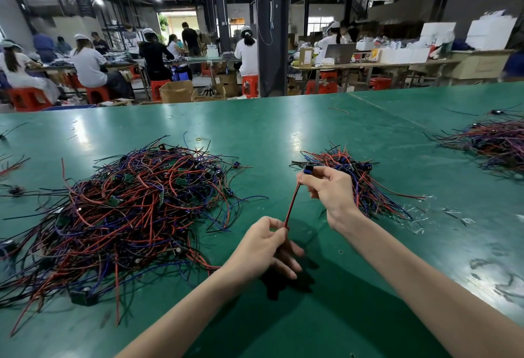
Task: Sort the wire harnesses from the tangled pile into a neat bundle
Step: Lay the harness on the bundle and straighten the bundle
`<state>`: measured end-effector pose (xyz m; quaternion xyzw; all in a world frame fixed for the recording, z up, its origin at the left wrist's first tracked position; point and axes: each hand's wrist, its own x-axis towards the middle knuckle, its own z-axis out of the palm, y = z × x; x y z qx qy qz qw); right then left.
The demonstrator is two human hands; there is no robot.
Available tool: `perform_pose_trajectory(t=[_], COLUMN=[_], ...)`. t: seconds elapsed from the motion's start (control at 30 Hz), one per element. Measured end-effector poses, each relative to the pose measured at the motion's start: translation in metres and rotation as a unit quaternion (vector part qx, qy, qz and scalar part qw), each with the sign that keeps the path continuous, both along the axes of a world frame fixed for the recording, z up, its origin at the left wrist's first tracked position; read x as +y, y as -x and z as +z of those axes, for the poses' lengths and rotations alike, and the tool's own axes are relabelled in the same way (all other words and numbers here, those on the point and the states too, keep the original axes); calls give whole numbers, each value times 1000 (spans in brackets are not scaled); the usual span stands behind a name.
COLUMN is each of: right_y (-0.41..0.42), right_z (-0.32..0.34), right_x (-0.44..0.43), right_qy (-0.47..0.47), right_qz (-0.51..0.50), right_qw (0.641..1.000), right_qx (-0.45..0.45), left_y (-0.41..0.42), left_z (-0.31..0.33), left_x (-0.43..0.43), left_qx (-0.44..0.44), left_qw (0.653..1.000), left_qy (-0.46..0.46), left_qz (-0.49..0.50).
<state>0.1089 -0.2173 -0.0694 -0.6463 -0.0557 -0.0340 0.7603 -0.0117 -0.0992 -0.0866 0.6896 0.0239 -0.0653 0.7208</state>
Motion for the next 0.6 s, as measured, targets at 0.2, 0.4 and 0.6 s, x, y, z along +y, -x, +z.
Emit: perform_pose_trajectory(t=[0.2, 0.4, 0.6], right_y=[-3, -7, -8], right_z=[-4, -5, -6], right_x=[-1, -4, -6], right_qy=[-3, -1, -6], right_qz=[-4, -6, -3], right_qw=[1000, 1000, 1000], right_qx=[4, 6, 9], left_y=[-2, -1, 1], left_z=[-4, 1, -2], left_x=[3, 2, 4], left_qx=[21, -29, -13], left_qw=[999, 994, 996], left_qy=[-39, -99, -90], left_qz=[-19, -24, -10])
